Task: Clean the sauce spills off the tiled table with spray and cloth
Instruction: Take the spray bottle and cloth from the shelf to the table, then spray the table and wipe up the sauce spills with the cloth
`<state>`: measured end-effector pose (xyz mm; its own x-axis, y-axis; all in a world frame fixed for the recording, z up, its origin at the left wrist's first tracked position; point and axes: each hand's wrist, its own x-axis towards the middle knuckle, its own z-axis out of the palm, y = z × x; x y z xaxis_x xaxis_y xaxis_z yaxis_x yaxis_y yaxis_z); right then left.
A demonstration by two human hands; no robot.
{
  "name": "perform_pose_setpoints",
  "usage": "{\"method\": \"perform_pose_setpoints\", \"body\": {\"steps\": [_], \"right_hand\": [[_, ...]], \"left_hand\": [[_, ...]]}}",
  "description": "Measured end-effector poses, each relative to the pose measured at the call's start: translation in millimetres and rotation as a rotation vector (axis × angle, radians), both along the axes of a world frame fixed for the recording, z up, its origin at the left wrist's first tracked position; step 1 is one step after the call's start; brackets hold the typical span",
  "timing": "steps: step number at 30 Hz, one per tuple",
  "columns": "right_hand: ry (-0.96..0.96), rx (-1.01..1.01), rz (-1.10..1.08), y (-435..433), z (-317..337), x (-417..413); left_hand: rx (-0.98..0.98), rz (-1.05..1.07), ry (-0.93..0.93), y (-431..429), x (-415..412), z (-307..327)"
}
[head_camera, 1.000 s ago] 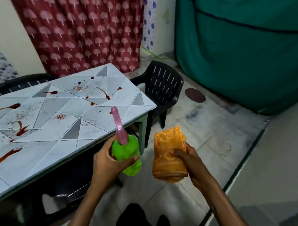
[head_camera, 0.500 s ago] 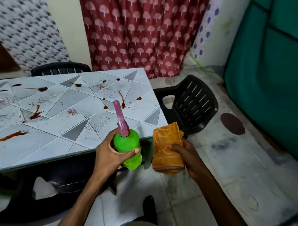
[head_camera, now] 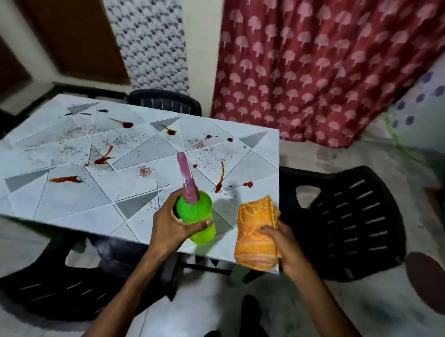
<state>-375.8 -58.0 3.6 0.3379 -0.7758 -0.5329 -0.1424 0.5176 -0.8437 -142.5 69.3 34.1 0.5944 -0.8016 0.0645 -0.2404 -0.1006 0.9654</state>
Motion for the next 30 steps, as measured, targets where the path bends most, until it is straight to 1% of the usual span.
{"method": "perform_pose_setpoints", "body": {"steps": [3, 8, 12, 15, 19, 25, 30], "right_hand": [[-0.030, 0.025, 0.086, -47.6, 3.2, 32.4], [0.006, 0.071, 0.275, -93.7, 12.9, 104.5], [0.002, 0.083, 0.414, -105.1, 21.4, 167.8], [0.001, 0.067, 0.493, -105.9, 20.6, 219.6], [0.006, 0.021, 0.540, -106.2, 18.1, 276.1], [0.060, 0.006, 0.525, -109.9, 5.6, 337.7], [0.107, 0.026, 0.483, -114.5, -8.5, 364.4]], "left_hand": [[0.015, 0.150, -0.010, -16.2, 15.2, -4.5], [0.061, 0.398, 0.004, -25.1, 50.6, -9.9], [0.066, 0.489, -0.017, -25.7, 95.3, -5.5], [0.078, 0.477, -0.036, -22.1, 149.5, -6.6], [0.145, 0.404, -0.056, -19.7, 220.1, -3.5], [0.209, 0.278, 0.057, -27.0, 315.2, -11.2], [0.198, 0.229, 0.158, -28.5, 364.0, -13.4]]}}
